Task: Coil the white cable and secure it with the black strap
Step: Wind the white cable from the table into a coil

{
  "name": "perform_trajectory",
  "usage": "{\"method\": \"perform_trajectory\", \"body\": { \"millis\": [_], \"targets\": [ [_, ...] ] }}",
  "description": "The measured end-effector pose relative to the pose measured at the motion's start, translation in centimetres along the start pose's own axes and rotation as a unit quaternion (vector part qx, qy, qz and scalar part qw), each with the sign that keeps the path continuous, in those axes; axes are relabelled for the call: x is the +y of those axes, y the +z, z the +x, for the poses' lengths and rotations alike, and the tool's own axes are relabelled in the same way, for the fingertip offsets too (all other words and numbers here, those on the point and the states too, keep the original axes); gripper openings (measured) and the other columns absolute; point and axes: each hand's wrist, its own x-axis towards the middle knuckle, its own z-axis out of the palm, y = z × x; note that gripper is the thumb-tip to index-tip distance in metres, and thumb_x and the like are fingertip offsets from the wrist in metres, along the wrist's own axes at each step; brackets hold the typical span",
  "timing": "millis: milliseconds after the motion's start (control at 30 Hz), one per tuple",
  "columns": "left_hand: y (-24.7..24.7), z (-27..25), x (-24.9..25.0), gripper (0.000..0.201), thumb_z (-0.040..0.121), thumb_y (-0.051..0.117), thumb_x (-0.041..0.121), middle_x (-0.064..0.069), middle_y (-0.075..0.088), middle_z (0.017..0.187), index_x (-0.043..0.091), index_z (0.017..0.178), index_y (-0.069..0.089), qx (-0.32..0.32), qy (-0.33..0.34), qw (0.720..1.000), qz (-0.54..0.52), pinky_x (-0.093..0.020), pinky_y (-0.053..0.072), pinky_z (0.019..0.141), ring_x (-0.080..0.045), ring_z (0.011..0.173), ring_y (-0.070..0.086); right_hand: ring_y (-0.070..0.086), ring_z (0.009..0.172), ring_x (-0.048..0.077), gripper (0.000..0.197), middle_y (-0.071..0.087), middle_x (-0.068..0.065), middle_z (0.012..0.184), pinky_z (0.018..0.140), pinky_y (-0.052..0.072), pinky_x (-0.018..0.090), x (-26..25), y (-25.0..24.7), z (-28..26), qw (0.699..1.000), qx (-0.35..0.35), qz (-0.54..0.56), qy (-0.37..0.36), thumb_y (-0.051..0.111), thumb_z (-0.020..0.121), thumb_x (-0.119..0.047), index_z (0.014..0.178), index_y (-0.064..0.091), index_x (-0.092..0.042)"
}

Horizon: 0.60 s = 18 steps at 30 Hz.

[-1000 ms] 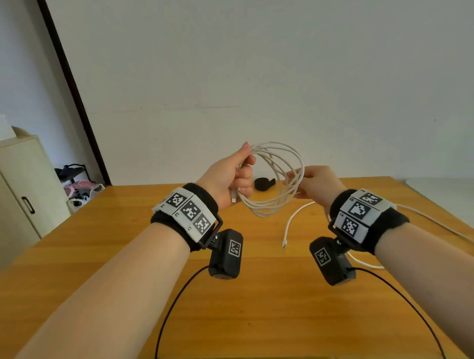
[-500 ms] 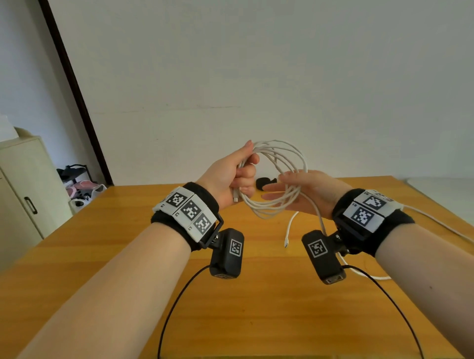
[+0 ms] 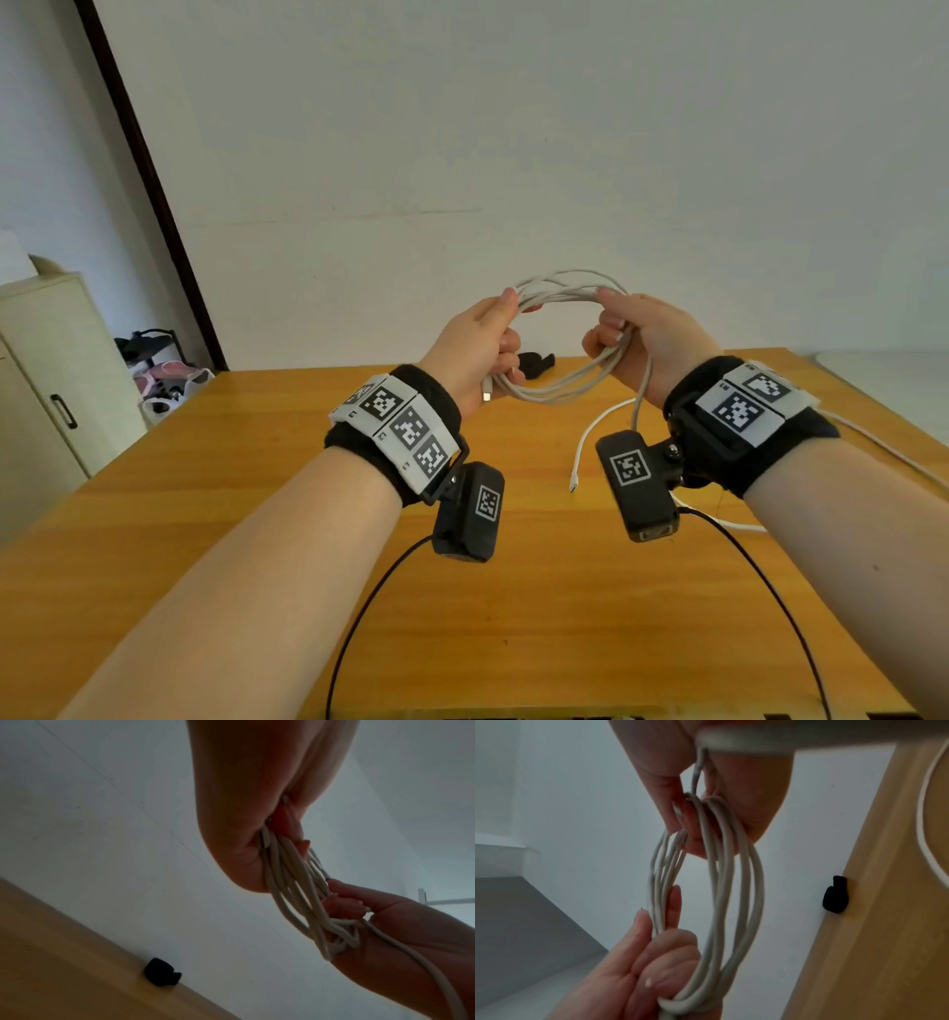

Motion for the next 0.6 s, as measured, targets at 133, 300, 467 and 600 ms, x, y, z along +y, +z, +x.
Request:
{"method": "perform_trajectory", "body": {
  "millis": [133,300,467,600],
  "targets": [
    [-0.1,-0.1,0.5,0.041,0.097,0.038,0.046,0.008,0.029,0.051,0.015,0.102,0.065,0.017,-0.023,1.000,-0.004,-0.021,0.036,0.047,-0.004,0.036,0.025,0.045,0.048,0.012,0.021,0.048,0.000,0.055,0.064,0.050,0.027,-0.3,-0.3,-0.2,0.998,-0.037,0.018,0.057,0.055,0.090,-0.029,0.082,0.054,-0.011],
    [0.0,-0.1,0.7,0.047,0.095,0.039,0.052,0.010,0.030,0.044,0.014,0.080,0.063,0.046,-0.031,0.998,0.009,-0.022,0.034,0.044,-0.006,0.034,0.025,0.059,0.049,0.013,0.030,0.062,0.004,0.061,0.066,0.057,0.030,0.1,-0.2,0.0,0.997,0.014,0.044,0.065,0.048,0.095,-0.031,0.086,0.057,-0.005],
    [0.3,-0.2,0.2,0.039,0.094,0.046,0.044,0.008,0.028,0.048,0.015,0.076,0.065,0.080,0.006,0.995,0.057,-0.025,0.032,0.048,-0.008,0.039,0.027,0.071,0.075,0.032,0.038,0.069,0.023,0.078,0.077,0.057,0.042,0.1,0.6,-0.1,0.995,0.091,-0.028,0.010,0.039,0.100,-0.024,0.085,0.058,0.006],
    [0.9,-0.2,0.3,0.039,0.095,0.046,0.042,0.007,0.026,0.050,0.014,0.076,0.065,0.116,0.035,0.992,0.044,-0.026,0.031,0.051,-0.010,0.042,0.026,0.071,0.064,0.030,0.036,0.070,0.022,0.068,0.072,0.059,0.043,0.4,1.4,-0.2,0.992,0.117,-0.038,-0.026,0.038,0.100,-0.022,0.087,0.058,0.005]
  ]
}}
